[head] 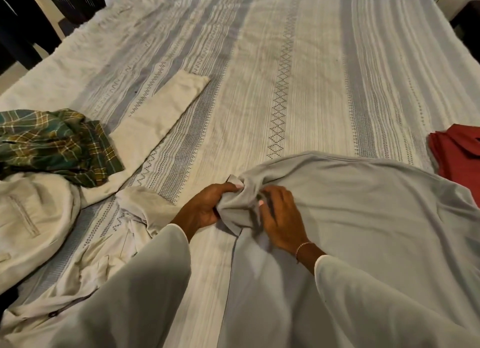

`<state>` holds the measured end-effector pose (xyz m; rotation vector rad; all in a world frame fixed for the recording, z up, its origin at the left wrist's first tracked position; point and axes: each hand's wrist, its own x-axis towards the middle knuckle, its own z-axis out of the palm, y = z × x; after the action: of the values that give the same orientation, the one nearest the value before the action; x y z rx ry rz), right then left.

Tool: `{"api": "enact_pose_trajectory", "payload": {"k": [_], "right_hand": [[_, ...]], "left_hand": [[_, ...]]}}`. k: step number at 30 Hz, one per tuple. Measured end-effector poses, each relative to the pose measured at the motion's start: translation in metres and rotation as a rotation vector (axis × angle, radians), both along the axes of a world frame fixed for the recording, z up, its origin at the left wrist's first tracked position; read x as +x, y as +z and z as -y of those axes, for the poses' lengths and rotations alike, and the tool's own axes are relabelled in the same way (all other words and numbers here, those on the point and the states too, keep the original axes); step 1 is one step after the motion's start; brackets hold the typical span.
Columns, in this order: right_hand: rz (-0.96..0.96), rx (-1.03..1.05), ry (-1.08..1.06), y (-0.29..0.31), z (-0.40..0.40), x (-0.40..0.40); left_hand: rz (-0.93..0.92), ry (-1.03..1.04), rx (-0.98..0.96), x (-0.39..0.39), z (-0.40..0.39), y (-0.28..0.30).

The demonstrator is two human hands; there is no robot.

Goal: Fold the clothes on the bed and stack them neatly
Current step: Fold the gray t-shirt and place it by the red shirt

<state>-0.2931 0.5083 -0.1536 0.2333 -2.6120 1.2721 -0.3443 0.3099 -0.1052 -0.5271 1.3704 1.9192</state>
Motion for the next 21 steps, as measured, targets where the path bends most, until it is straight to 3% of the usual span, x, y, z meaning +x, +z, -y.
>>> {"api": "enact_pose_trajectory", "payload": {"k": [2,6,9,16,21], "right_hand": [[-0.004,0.031,-0.088,0.0,-0.014,-0.024],[0.046,0.416,-0.007,-0.013,-0.039,-0.049],[0.167,0.628,0.067,-0.02,-0.044,-0.041],[0.204,0.732,0.134,-0.019,-0.044,-0.04],[0.212,0.774,0.163,-0.009,-0.04,-0.04]], "left_hand": [[-0.017,0.158,0.003,-0.006,-0.004,-0.005],[-0.068,0.303,0.11,-0.018,-0.005,-0.009],[-0.098,0.175,0.043,-0.019,0.003,-0.001],[-0.23,-0.292,-0.435,-0.014,0.047,0.025],[-0.197,-0.392,-0.495,-0.01,0.071,0.033]]}}
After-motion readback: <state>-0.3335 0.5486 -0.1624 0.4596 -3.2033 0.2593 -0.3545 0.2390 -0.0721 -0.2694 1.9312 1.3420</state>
